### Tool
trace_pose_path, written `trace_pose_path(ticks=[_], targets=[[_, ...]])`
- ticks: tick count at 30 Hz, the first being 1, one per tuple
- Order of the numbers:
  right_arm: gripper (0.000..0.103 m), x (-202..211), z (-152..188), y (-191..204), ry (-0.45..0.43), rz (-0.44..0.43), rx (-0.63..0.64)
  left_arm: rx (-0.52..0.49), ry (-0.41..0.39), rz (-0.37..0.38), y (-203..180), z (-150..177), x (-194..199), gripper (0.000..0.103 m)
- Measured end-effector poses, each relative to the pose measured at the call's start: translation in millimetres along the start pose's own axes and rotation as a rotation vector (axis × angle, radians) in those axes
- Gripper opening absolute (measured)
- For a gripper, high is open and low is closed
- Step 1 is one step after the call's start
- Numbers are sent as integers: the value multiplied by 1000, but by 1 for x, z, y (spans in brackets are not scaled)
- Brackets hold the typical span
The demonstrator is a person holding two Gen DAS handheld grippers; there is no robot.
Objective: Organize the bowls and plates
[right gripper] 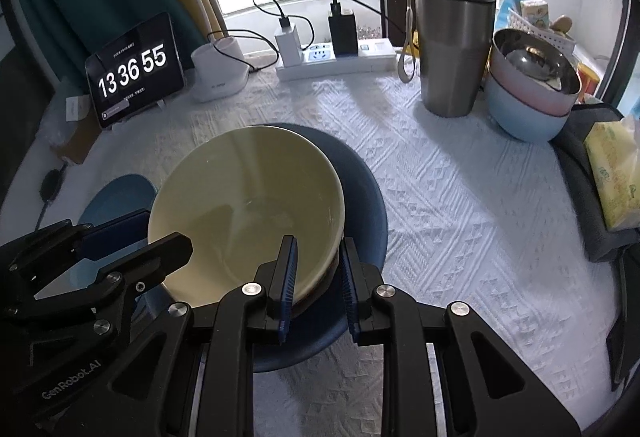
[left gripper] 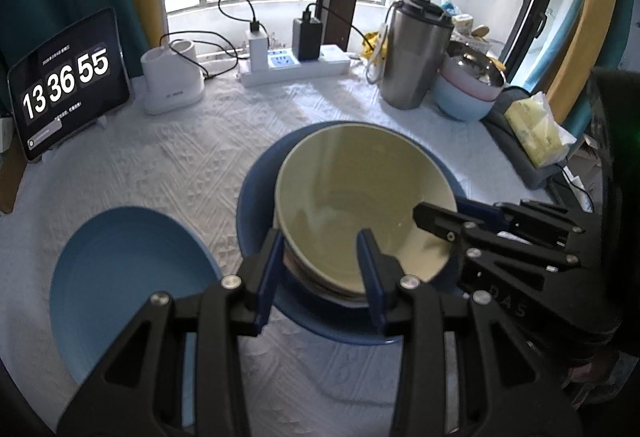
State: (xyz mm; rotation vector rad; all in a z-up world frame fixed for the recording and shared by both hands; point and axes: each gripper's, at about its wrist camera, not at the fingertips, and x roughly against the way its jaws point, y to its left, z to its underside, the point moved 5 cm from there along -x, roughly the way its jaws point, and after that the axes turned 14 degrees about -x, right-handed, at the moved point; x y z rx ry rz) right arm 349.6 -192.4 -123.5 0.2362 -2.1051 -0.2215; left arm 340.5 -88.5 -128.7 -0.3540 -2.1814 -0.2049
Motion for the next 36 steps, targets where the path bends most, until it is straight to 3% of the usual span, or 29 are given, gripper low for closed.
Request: trace_pose_path(ticks=[17, 21, 36], targets=[[26, 0, 3, 3, -4, 19, -12, -6, -26, 21, 2, 3, 8, 40], [32, 3, 4, 1, -7, 18, -21, -5, -37, 21, 3, 4, 15, 40], [33, 40, -3, -26, -95, -5, -76, 23, -83, -3, 18, 15, 35, 40]])
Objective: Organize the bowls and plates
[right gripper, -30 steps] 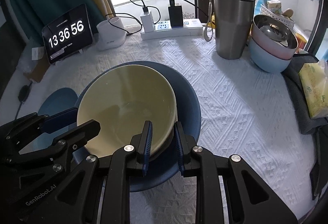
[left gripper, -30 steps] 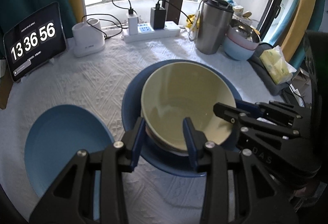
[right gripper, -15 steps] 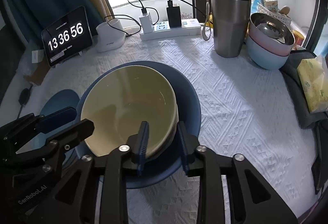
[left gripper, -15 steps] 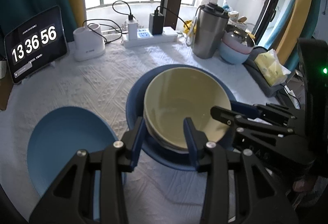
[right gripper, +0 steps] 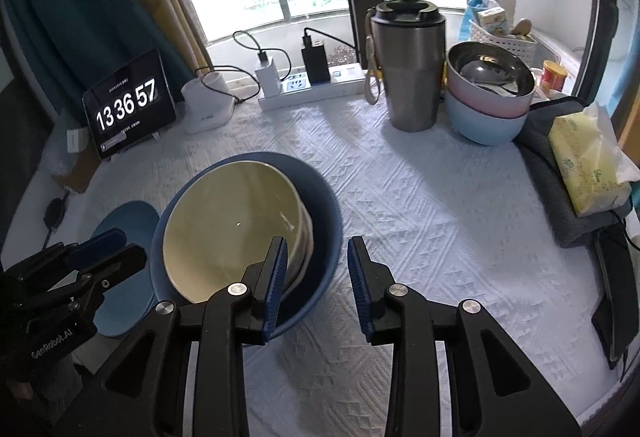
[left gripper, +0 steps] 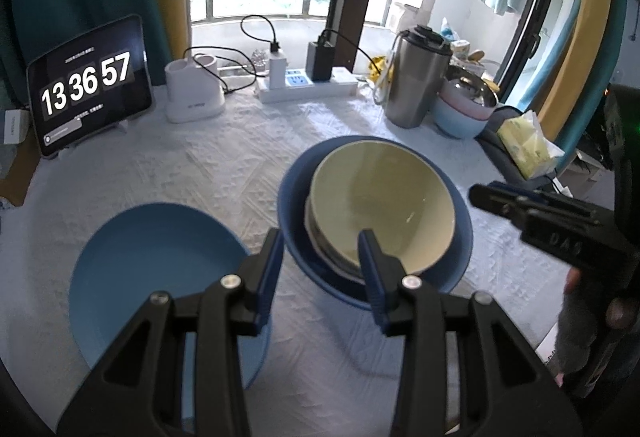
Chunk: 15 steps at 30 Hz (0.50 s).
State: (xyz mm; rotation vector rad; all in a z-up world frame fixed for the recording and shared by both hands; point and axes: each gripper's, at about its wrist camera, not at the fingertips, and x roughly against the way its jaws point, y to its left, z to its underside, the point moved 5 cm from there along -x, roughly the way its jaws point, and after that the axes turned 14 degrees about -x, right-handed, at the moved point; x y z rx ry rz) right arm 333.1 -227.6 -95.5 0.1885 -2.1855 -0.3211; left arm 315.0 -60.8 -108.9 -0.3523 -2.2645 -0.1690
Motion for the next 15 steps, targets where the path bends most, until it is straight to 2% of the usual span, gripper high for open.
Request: trace_pose_path(ticks=[7, 15], targets=[[33, 2, 0, -13, -6, -23, -31, 19, -12, -41, 10, 8, -1, 40], [33, -13, 2, -21, 4, -58, -55, 54, 11, -75, 21, 16, -18, 40]])
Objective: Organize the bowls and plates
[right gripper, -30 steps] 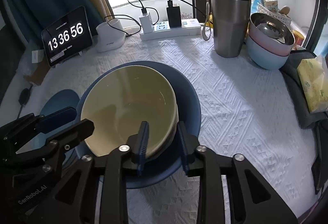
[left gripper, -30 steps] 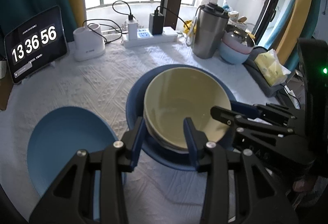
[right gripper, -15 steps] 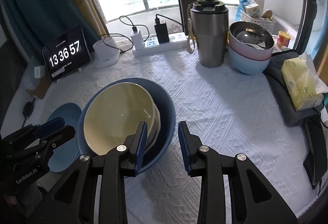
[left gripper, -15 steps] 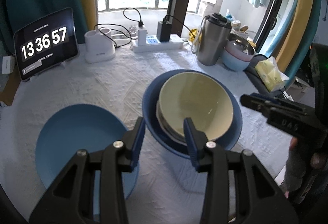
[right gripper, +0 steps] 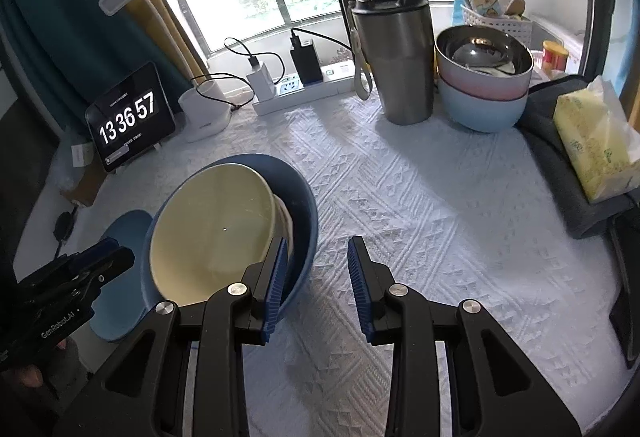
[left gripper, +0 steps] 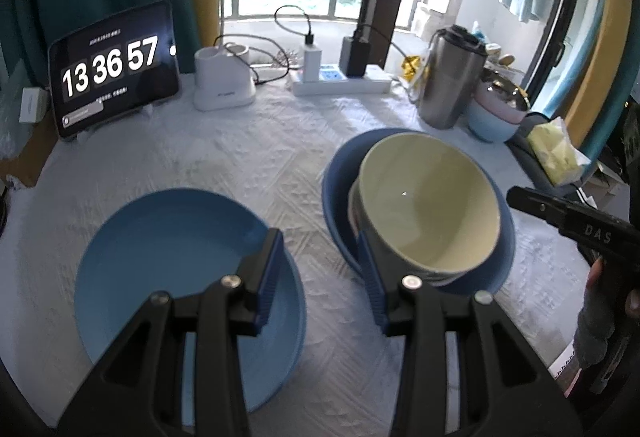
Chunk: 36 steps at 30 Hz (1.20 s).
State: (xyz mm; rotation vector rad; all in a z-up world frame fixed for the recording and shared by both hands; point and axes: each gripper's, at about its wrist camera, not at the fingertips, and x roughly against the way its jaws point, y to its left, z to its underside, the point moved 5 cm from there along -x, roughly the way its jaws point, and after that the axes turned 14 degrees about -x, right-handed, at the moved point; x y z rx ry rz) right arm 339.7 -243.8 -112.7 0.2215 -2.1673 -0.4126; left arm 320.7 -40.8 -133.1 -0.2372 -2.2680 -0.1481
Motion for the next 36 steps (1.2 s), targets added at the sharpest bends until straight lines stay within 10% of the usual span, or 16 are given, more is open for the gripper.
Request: trace_pose_path(ticks=[17, 24, 36], targets=[[36, -35, 9, 0, 39, 33, 32, -31, 34, -47, -7, -2, -28, 41], [64, -42, 9, -10, 2, 140, -33, -63, 29, -99, -9, -4, -35, 43], [58, -46, 10, -20, -21, 47, -171, -8, -40, -47, -2, -2, -36, 41]])
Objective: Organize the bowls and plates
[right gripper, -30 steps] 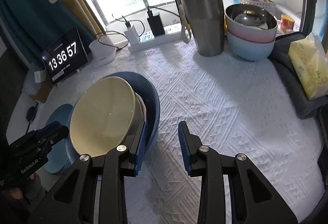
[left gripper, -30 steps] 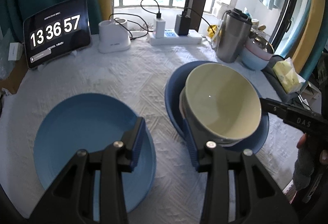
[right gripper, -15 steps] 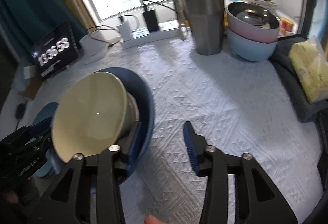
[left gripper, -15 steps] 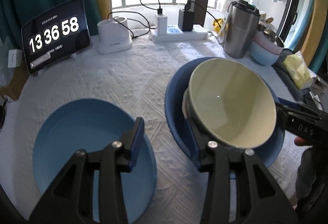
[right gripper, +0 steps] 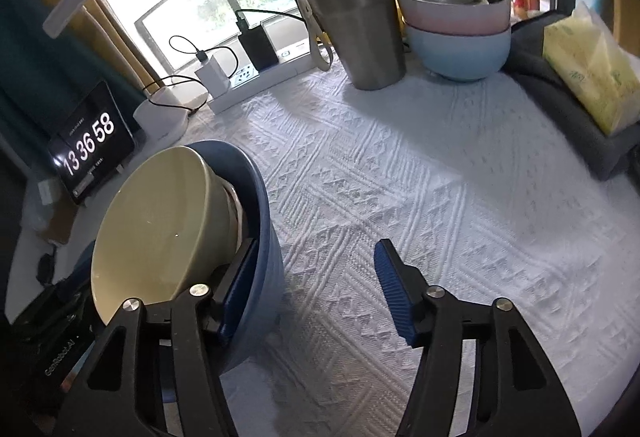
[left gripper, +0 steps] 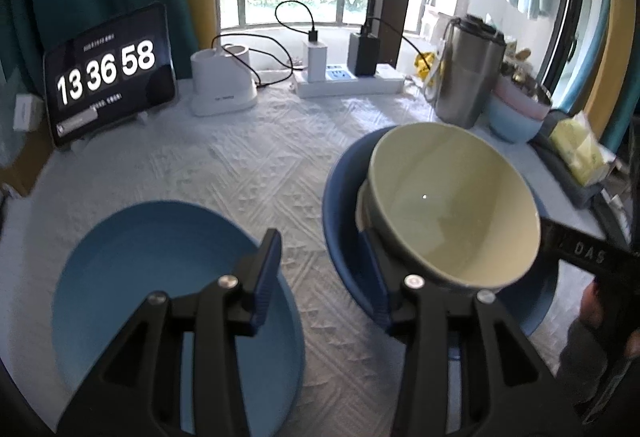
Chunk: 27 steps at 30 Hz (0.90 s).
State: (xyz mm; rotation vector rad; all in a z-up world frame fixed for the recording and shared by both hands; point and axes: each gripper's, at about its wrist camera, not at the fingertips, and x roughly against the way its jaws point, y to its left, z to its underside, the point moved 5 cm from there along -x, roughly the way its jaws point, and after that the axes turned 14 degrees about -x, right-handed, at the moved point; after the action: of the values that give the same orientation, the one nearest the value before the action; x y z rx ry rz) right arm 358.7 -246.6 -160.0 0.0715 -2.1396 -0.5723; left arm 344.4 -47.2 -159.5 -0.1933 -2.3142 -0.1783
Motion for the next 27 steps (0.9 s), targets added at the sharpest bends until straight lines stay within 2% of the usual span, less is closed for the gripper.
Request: trace_pose_path(ticks=[2, 4, 9, 12, 16, 27], targets=[[51, 2, 1, 5, -9, -2, 13, 29, -7, 19, 2, 1, -1, 40], [39, 4, 4, 11, -23, 0, 32, 47, -18, 27, 2, 2, 0, 39], [23, 6, 8, 21, -46, -2, 58, 52, -54, 44, -5, 0, 1, 21], [11, 6, 10, 28, -57, -2, 91, 66, -66, 59, -5, 0, 1, 15], [11, 7, 11, 29, -72, 1, 98, 108, -74, 104, -1, 0, 0, 14], [11, 8, 11, 29, -80, 3, 90, 100, -65, 99, -3, 0, 2, 12]])
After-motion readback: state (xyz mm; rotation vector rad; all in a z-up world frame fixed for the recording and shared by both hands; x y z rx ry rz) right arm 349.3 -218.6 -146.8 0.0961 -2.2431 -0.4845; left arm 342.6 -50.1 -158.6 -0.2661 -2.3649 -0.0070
